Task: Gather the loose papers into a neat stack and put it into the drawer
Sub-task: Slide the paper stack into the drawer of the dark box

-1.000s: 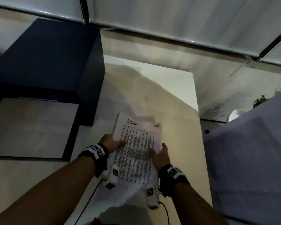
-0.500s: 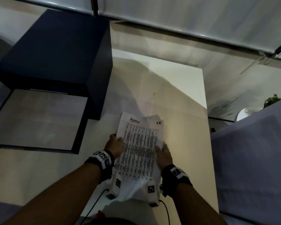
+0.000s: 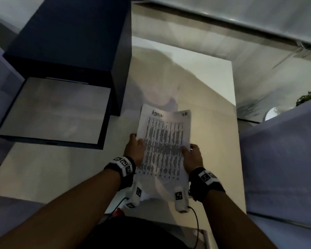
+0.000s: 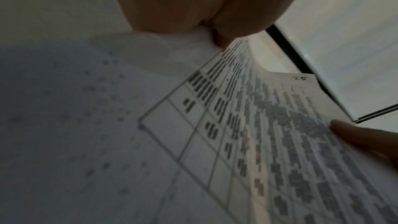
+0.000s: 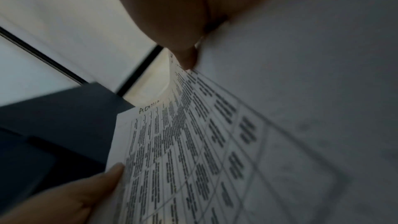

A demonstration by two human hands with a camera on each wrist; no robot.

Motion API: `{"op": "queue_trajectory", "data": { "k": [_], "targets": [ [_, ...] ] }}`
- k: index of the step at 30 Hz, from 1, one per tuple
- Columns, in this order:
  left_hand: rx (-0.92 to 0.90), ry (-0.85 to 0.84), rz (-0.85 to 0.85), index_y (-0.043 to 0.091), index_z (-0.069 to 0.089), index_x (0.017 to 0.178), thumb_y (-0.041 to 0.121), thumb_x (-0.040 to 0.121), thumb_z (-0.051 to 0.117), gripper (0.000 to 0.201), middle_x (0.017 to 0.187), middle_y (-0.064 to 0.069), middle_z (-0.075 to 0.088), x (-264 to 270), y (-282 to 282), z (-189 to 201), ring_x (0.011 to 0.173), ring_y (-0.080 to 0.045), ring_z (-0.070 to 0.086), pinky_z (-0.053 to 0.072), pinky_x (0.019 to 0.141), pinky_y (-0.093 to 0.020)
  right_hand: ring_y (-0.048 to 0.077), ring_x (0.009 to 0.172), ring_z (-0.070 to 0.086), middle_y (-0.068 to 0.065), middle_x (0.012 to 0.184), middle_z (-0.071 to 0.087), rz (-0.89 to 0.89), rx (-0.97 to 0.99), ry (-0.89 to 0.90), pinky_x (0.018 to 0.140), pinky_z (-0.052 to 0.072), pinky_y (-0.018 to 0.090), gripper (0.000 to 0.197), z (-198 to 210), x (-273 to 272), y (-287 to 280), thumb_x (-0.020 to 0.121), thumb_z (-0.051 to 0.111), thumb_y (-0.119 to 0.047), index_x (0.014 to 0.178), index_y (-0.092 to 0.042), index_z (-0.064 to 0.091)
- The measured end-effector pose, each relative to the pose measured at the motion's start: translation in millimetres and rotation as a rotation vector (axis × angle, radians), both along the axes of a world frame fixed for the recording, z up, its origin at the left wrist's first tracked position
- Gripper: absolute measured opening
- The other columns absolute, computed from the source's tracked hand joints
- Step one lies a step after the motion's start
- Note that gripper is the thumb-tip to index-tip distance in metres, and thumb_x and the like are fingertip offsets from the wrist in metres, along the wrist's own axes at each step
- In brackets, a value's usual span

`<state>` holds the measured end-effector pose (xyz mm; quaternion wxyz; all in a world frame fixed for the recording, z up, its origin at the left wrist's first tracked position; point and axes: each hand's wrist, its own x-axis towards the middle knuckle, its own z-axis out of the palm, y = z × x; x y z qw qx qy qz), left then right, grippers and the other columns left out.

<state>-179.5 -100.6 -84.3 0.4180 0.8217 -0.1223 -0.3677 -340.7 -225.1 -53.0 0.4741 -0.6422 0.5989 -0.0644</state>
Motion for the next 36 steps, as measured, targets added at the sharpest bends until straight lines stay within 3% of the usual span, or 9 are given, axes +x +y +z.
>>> {"op": "queue_trajectory", "data": {
  "k": [7,10,13,18,22,26,31,33,36],
  "targets": [
    [-0.36,-0.029,0.074,0.01,0.048,0.131,0.021,0.104,0.039,0.031,0.12,-0.008,0.063,-3,-8,59,0.108,-0.022,0.059,0.047,0.096,-0.034,0.017,0.082,0.053,0.008,0.1,0.058,0.07,-0.286,-0.18,0.051,0.036,0.001,0.031,94,-8,-2,0.099,0.052,-0.02,0.12,0.002,0.053],
    [-0.466,-0.128,0.14,0.008,0.051,0.127,0.02,0.103,0.042,0.028,0.114,-0.004,0.065,1,-1,95,0.102,-0.016,0.061,0.05,0.089,-0.026,0.013,0.079,0.053,0.006,0.096,0.059,0.12,-0.392,-0.262,0.054,0.035,-0.004,0.026,118,-3,-3,0.098,0.054,-0.018,0.116,0.001,0.056],
    [-0.505,-0.221,0.212,0.012,0.054,0.12,0.022,0.102,0.045,0.023,0.101,0.005,0.065,6,21,124,0.09,-0.006,0.063,0.051,0.074,-0.014,0.014,0.083,0.058,0.004,0.096,0.062,0.192,-0.397,-0.362,0.062,0.041,0.003,0.024,131,5,5,0.098,0.053,-0.021,0.115,-0.004,0.057],
    [-0.442,-0.318,0.316,0.006,0.06,0.117,0.02,0.1,0.048,0.024,0.107,-0.006,0.07,19,79,144,0.093,-0.02,0.069,0.059,0.082,-0.036,0.017,0.08,0.061,0.0,0.09,0.065,0.283,-0.24,-0.48,0.07,0.051,0.022,0.023,125,36,36,0.098,0.054,-0.026,0.111,-0.008,0.06],
    [-0.307,-0.327,0.407,0.009,0.066,0.107,0.027,0.094,0.052,0.026,0.101,-0.008,0.073,34,139,142,0.091,-0.025,0.07,0.058,0.084,-0.049,0.019,0.075,0.059,0.0,0.085,0.064,0.389,-0.014,-0.474,0.07,0.046,0.033,0.024,112,73,73,0.099,0.052,-0.026,0.112,-0.007,0.06],
    [-0.147,-0.346,0.457,0.009,0.07,0.09,0.027,0.092,0.053,0.025,0.088,-0.007,0.075,55,186,143,0.082,-0.026,0.071,0.059,0.076,-0.045,0.034,0.093,0.064,0.016,0.102,0.068,0.471,0.116,-0.367,0.084,0.052,0.047,0.028,101,107,109,0.097,0.05,-0.028,0.114,-0.008,0.06],
    [-0.114,-0.254,0.521,0.004,0.073,0.085,0.025,0.087,0.057,0.026,0.085,-0.013,0.076,99,220,147,0.078,-0.029,0.073,0.06,0.077,-0.048,0.035,0.098,0.066,0.012,0.108,0.07,0.483,0.317,-0.302,0.09,0.052,0.059,0.032,93,136,139,0.094,0.05,-0.034,0.111,-0.012,0.065],
    [-0.092,-0.207,0.528,-0.002,0.072,0.086,0.018,0.087,0.059,0.024,0.087,-0.018,0.075,124,225,150,0.078,-0.031,0.072,0.059,0.077,-0.046,0.033,0.091,0.069,0.012,0.106,0.07,0.456,0.411,-0.279,0.08,0.058,0.055,0.03,106,143,149,0.099,0.046,-0.031,0.113,-0.011,0.064],
    [-0.037,-0.09,0.454,-0.001,0.07,0.087,0.019,0.079,0.065,0.022,0.086,-0.018,0.073,164,226,149,0.076,-0.033,0.069,0.059,0.073,-0.042,0.023,0.067,0.068,0.007,0.085,0.07,0.455,0.474,-0.212,0.055,0.056,0.031,0.028,116,147,158,0.102,0.044,-0.033,0.107,-0.011,0.062]
  ]
}}
